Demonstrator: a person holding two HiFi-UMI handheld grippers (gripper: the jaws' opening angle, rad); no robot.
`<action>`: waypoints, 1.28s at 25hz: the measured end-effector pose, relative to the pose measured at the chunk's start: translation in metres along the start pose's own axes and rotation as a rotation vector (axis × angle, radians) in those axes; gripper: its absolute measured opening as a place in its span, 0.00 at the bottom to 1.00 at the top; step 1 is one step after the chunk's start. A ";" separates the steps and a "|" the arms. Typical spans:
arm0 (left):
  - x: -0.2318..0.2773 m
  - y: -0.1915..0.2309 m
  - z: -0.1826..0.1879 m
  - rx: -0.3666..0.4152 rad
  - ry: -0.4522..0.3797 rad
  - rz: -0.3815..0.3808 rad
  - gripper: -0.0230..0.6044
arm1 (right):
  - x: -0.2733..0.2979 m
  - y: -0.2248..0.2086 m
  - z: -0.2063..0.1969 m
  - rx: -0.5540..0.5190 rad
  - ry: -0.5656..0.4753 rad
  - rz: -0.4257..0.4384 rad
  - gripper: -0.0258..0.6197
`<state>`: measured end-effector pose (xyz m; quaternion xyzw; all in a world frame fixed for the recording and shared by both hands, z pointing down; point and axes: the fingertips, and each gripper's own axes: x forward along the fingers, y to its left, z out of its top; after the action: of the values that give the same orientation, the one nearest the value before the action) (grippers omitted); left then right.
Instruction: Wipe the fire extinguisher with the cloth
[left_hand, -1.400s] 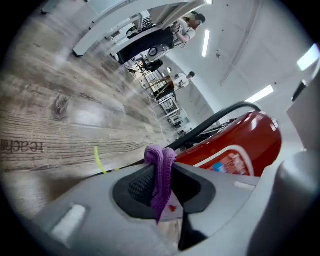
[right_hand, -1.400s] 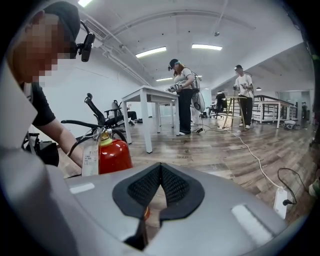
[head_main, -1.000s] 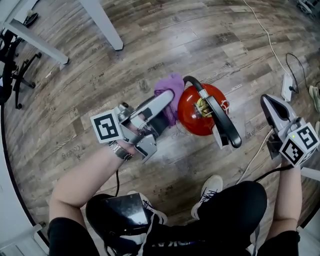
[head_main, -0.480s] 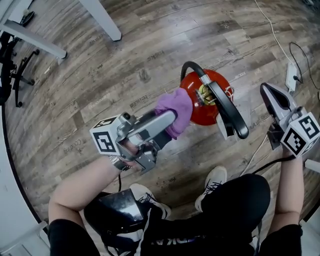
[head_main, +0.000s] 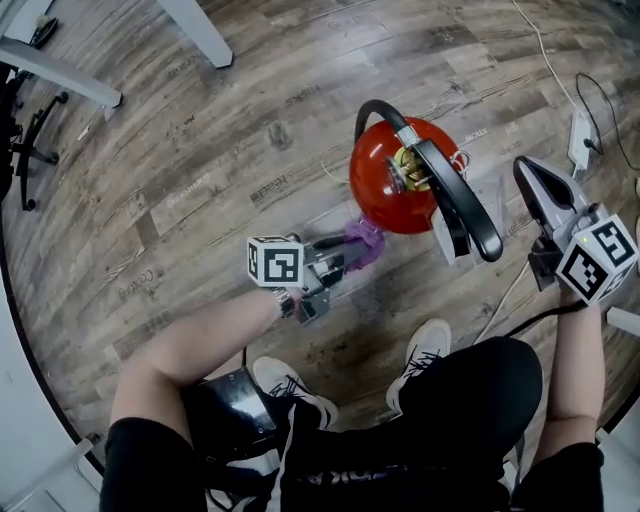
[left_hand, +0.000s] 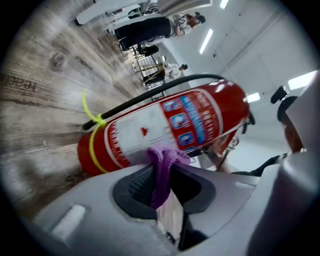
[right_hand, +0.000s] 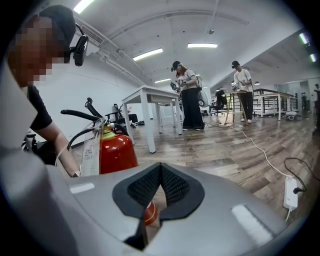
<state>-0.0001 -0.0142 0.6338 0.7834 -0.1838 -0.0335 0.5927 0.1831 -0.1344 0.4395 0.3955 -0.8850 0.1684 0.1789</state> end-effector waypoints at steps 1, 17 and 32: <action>0.006 0.020 -0.011 -0.001 0.030 0.051 0.16 | -0.001 0.000 -0.003 0.002 0.008 -0.003 0.05; 0.023 0.084 -0.048 -0.047 0.219 0.211 0.16 | -0.014 -0.011 -0.027 0.039 0.040 -0.029 0.05; 0.009 -0.223 0.052 0.085 0.019 -0.454 0.16 | -0.021 -0.014 -0.023 0.044 0.022 -0.052 0.05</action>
<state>0.0500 -0.0136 0.4103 0.8292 0.0014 -0.1507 0.5382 0.2112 -0.1197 0.4522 0.4203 -0.8685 0.1875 0.1842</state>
